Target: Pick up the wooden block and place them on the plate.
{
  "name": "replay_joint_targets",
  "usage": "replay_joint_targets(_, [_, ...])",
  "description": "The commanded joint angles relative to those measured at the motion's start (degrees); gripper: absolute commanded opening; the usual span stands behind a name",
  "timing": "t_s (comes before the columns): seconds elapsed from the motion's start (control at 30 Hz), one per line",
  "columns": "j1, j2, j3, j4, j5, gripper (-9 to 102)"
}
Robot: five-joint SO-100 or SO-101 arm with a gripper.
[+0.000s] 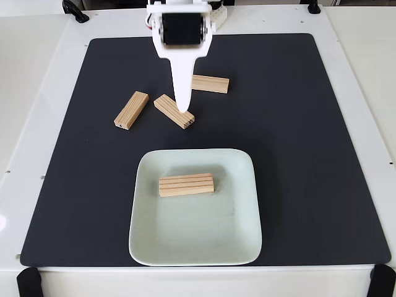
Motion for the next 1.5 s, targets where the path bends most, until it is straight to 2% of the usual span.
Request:
replay_joint_targets(0.0, [0.0, 12.66, 9.23, -0.18, -7.29, 0])
replay_joint_targets(0.3, [0.26, 35.51, 33.75, -0.62, -19.95, 0])
replay_joint_targets(0.67, [0.0, 50.1, 51.24, 0.18, -19.86, 0])
replay_joint_targets(0.9, [-0.09, 52.29, 55.99, 0.18, -19.51, 0])
replay_joint_targets(1.07, [-0.53, 52.03, 55.55, -0.35, -7.03, 0])
replay_joint_targets(1.23, [-5.45, 47.46, 54.84, 0.53, 5.19, 0])
replay_joint_targets(1.33, [-7.12, 42.54, 52.03, 3.78, 12.04, 0])
replay_joint_targets(1.47, [-7.91, 36.39, 48.34, 6.77, 16.08, 0])
